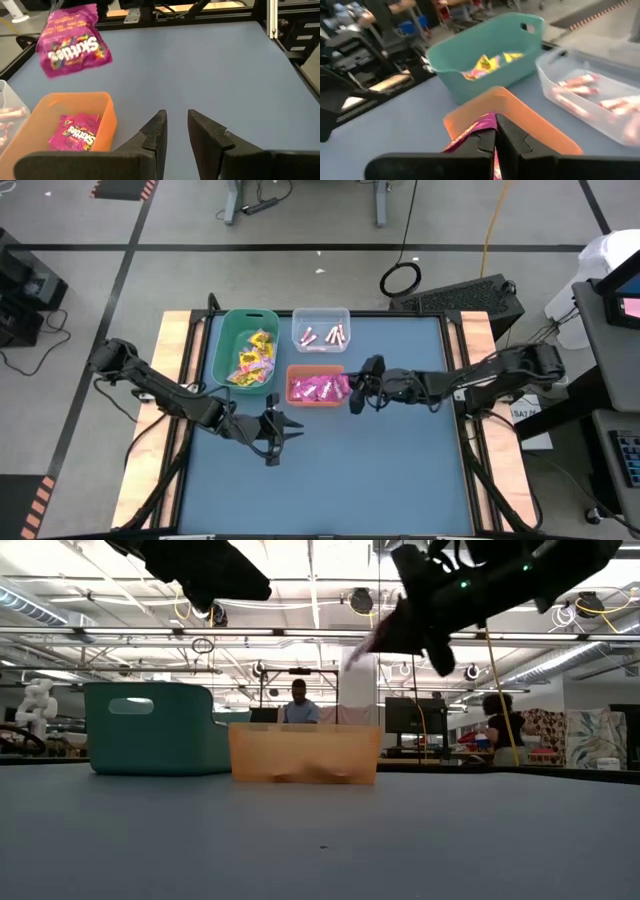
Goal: Sort candy
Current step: Put the violet candy into the orange bin
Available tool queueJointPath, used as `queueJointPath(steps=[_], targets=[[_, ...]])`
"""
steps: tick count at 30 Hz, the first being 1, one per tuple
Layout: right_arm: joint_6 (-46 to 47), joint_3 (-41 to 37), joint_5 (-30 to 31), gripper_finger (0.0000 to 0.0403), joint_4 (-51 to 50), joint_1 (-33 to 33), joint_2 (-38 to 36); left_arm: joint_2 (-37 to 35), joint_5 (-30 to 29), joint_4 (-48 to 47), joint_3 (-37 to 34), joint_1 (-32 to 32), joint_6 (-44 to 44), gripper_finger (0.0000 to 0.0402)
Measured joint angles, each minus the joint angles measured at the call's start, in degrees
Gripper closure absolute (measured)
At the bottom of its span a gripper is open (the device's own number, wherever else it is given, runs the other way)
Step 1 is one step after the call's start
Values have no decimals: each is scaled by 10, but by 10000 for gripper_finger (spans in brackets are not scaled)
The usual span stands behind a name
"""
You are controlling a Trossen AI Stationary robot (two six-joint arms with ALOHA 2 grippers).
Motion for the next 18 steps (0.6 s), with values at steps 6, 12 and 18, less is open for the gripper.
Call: queueJointPath(steps=[6, 12, 18], targets=[[-63, 1, -15, 403, 105, -11, 82, 0, -8, 3, 0, 1, 0, 317], [-69, 1, -13, 403, 116, -32, 119, 0, -8, 0, 0, 1, 0, 317], [-102, 1, -16, 403, 169, -34, 152, 0, -8, 0, 0, 1, 0, 317]])
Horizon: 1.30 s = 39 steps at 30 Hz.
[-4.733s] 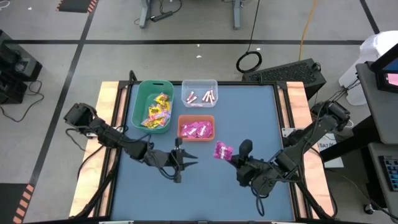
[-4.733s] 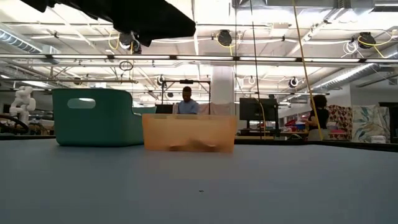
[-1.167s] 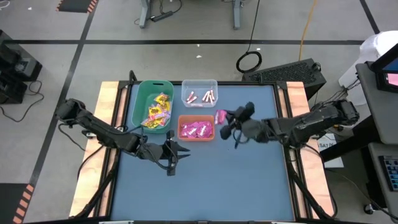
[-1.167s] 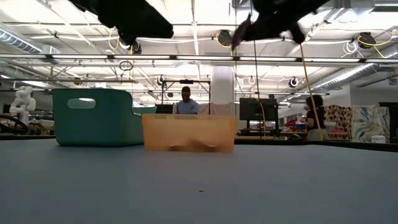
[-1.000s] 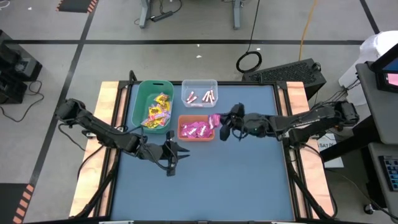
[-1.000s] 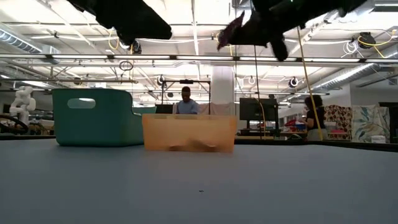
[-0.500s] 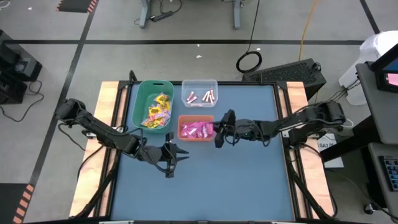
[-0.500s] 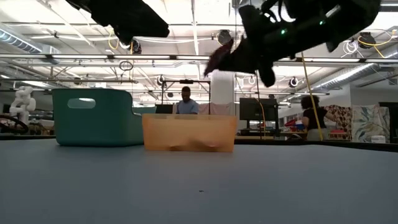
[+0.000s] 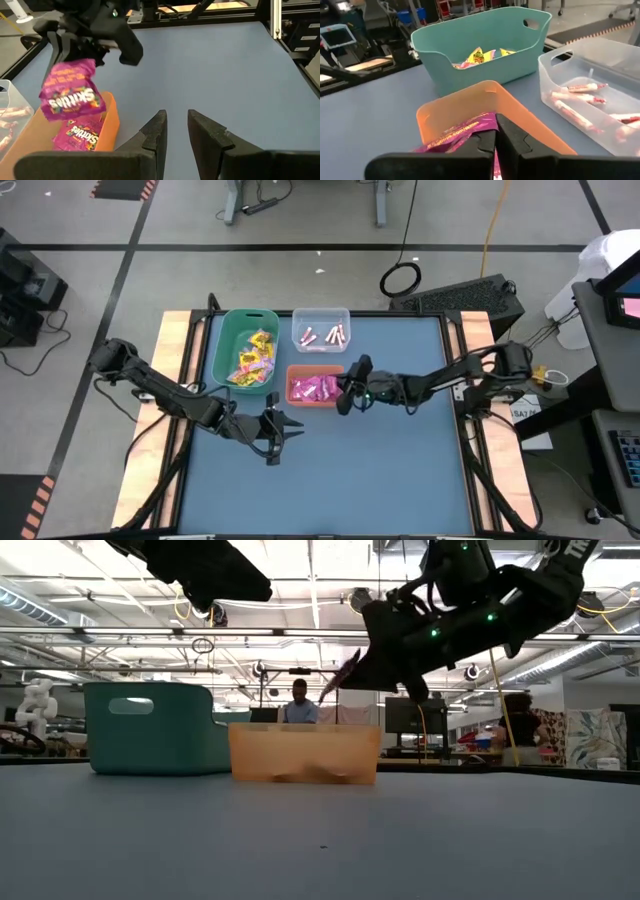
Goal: Sort candy
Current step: Put the violet candy into the orange bin
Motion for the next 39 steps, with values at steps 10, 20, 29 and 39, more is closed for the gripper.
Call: queueJointPath(steps=[10, 20, 29, 39], targets=[[27, 48, 3, 403, 3, 0, 80, 0, 0, 0, 0, 0, 0, 317], [37, 95, 3, 378, -126, 0, 78, 0, 0, -4, 0, 0, 0, 317], [47, 150, 1, 324, -276, 0, 78, 0, 0, -4, 0, 0, 0, 317], [35, 274, 1, 279, -553, 0, 78, 0, 14, -5, 0, 0, -14, 317]])
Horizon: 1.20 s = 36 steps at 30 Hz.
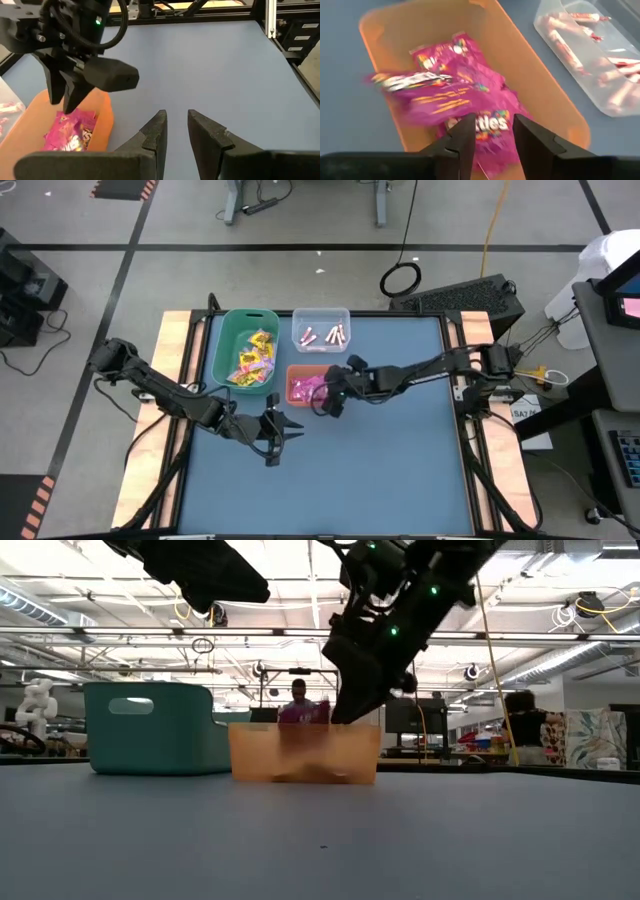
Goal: Sort candy
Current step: Put the violet candy into the orange bin, then return to Home Position
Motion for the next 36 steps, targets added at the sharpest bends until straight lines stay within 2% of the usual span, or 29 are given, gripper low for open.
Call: queueJointPath(steps=[7, 13, 15, 17, 22, 24, 26, 30, 36], targets=[[-27, 71, 3, 260, -147, -3, 0, 0, 1, -1, 0, -2, -1, 317], [-59, 67, 4, 266, -194, 19, -31, 0, 1, -4, 0, -8, 12, 317], [-70, 45, 2, 276, -187, 45, -54, 0, -4, 33, -9, -11, 36, 318], [-72, 17, 1, 292, -173, 77, -87, 0, -6, 112, -31, -11, 68, 326], [-86, -75, 12, 349, -86, 174, -189, -3, 42, 228, -78, 7, 117, 369], [-118, -121, 24, 375, -27, 216, -229, -10, 66, 227, -80, 18, 123, 391], [-149, -166, 41, 395, 21, 256, -273, -21, 92, 222, -80, 28, 124, 395], [-178, -244, 90, 394, 92, 316, -355, -48, 106, 190, -79, 41, 120, 392], [-192, -319, 96, 401, 106, 354, -451, -59, 100, 168, -80, 47, 106, 398]])
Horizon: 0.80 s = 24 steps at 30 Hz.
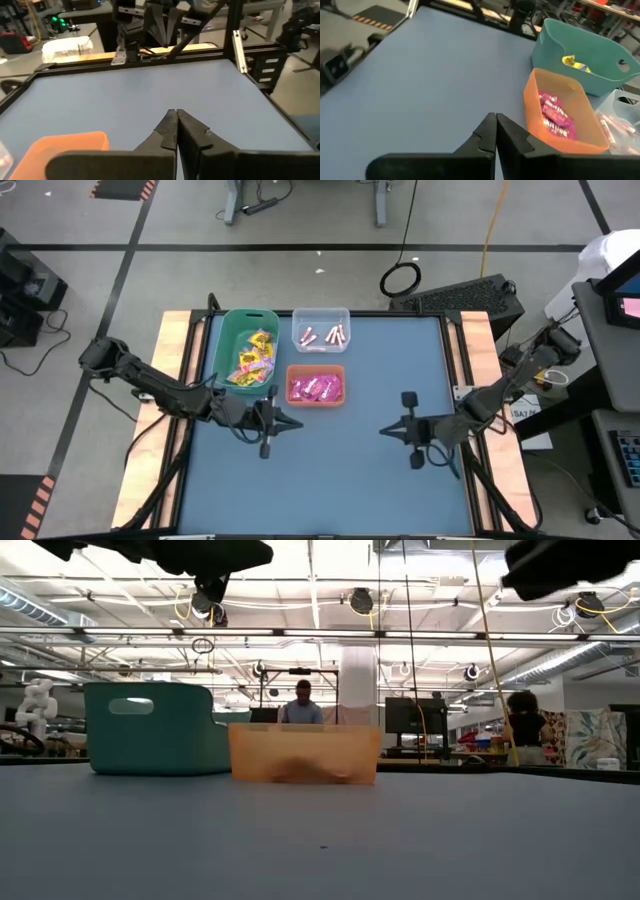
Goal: Sort candy
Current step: Return to Home Position
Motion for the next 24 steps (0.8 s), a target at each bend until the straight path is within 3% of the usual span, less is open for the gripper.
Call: queueJointPath(steps=[6, 13, 24], targets=[[-37, -89, -3, 402, 30, 8, -87, 0, -50, -36, 0, 0, -32, 394], [-127, -200, -28, 402, 173, 1, -174, 0, -109, 21, -51, 3, -30, 394], [-154, -264, -154, 403, 208, -76, -255, 0, -83, 110, -130, 10, -30, 393]])
